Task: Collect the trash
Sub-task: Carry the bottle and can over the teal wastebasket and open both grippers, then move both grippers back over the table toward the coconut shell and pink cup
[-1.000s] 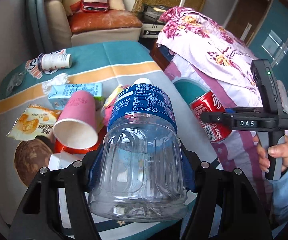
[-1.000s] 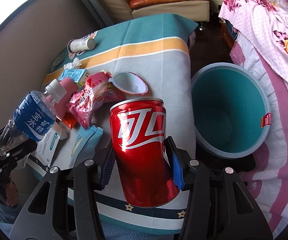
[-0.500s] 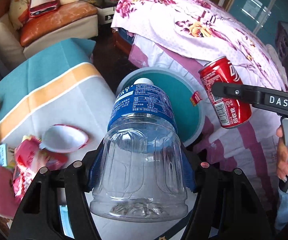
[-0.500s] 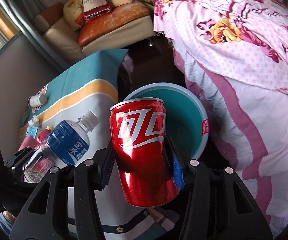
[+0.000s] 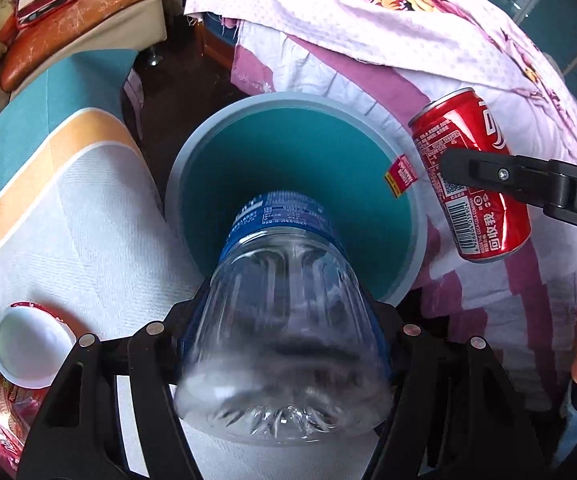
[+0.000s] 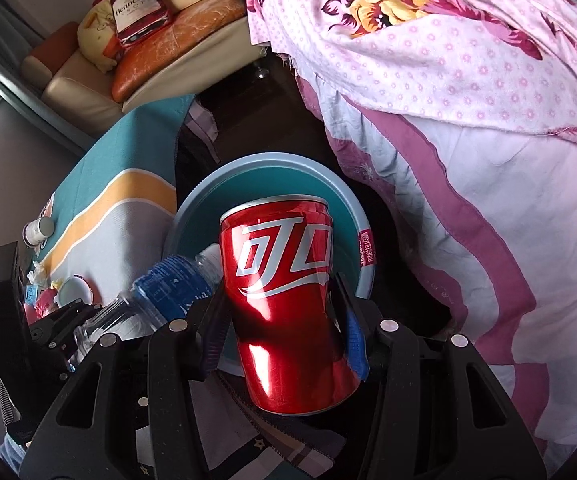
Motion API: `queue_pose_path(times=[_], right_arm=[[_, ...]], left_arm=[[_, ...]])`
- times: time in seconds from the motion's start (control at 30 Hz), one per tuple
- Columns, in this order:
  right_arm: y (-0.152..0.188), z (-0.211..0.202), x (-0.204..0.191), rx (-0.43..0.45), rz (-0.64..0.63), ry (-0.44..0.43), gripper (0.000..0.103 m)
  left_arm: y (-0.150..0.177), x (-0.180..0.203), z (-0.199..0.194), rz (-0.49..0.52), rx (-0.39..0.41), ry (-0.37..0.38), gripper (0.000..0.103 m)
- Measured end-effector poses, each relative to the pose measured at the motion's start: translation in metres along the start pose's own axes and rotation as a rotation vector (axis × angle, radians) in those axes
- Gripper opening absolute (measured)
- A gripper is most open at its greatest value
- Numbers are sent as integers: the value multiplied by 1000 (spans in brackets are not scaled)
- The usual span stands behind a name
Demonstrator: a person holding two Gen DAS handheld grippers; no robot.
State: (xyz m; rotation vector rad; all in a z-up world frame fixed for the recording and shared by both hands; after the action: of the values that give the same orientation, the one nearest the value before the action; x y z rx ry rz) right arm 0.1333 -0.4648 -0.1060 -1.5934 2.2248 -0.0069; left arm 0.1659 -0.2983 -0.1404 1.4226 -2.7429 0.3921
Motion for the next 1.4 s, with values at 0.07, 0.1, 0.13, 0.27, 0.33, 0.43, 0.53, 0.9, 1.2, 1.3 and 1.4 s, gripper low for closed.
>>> queue_pose_path(times=[0.07,0.1,0.13,0.27,0.33,0.43,0.53,0.9,1.2,1.3,1.4], right_arm=[[0,3,-1,-4,-4,3,47],[0,5,-2,-7,-3,0,47],[0,6,-3,-10,-3,-2,47],[-1,7,-7,-12,-8,-3,47],[-1,7,-10,-12,-11,0,47],[-3,5,-12,-10,-16,2,47],[-4,8,-16,-19,-22,10,47],[2,25,-37,-77,-47,43,62],[14,8,-64,-69,-77,74,73],[21,1,-74,-75,-79,74,74],[29,-5,-89,-83,-90,77,76]], left_arm=[[-1,-1,-1,-3,8,9,69],[-1,-1,-2,-3,12,10,69],[-1,-2,-2,-2,18,8,69],[1,-5,-9,-20,35,28,69],[4,-8,-17,-29,53,20,72],[8,-15,-29,-53,85,14,80],[10,-24,-38,-83,105,31,80],[28,-49,-68,-149,160,63,83],[55,-65,-89,-173,187,71,84],[65,-71,-99,-179,205,71,84],[76,-77,-109,-196,220,75,85]])
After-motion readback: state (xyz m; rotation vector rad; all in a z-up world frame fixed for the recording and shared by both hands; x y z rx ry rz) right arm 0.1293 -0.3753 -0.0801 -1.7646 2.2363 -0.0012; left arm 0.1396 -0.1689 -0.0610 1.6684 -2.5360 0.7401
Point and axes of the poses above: each gripper's, at about its wrist camera, not at the fingertips, and z roughly the way its jaws point, x to its right, y to its underside, the point moved 4 cm from there along z, roughly the way its jaws point, and after that the axes turned 6 degrees about -x, right-handed, at the moved point
